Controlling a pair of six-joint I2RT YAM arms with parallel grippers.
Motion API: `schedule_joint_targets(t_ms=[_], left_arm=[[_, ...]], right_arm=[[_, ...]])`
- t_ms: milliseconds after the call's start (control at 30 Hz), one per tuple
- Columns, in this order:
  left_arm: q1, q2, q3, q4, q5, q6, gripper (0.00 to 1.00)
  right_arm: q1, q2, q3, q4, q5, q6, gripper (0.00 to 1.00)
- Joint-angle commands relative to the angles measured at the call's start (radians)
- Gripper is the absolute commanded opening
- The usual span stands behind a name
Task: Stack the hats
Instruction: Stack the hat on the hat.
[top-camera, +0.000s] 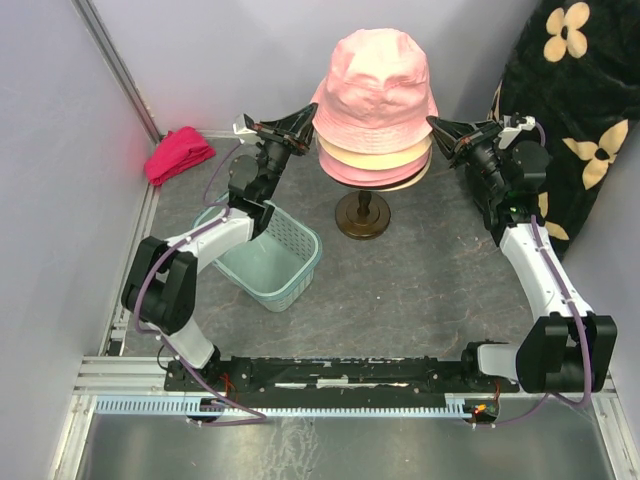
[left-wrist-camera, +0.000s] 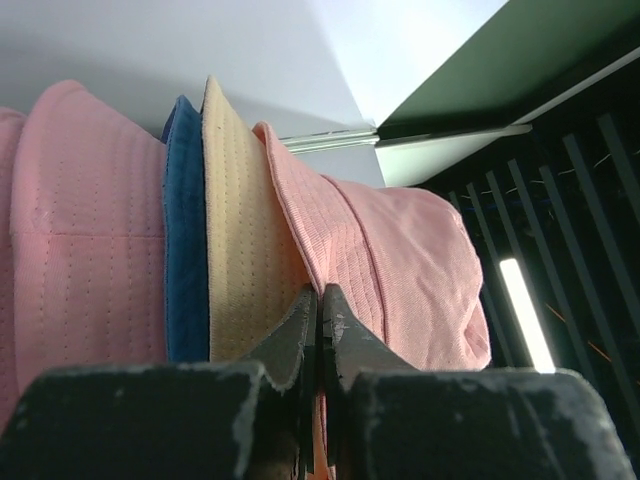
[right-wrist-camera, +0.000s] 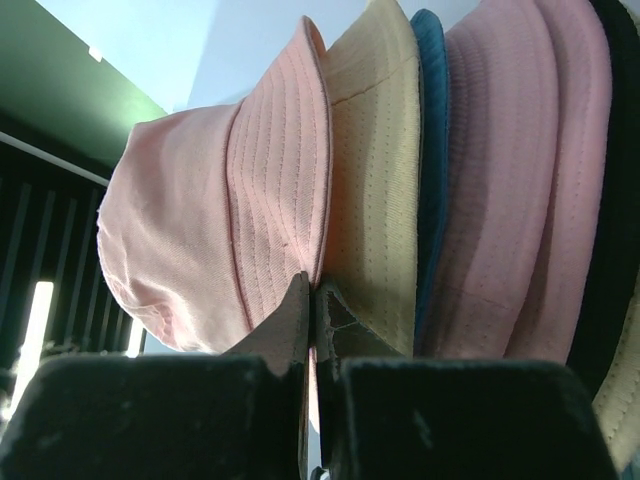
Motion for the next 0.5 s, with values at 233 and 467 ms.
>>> schedule_joint_targets(t_ms=[233, 467], left_arm=[[0.017, -0.035, -0.04, -0.226, 0.005, 0.012, 0.03], [0.018, -0.045, -0.048, -0.346, 0.01, 0.017, 0.03]], right_arm=[[-0.015, 0.067, -0.047, -0.03, -0.005, -0.058, 0.02], [-0.015, 0.088, -0.049, -0.037, -0.013, -0.072, 0.02]])
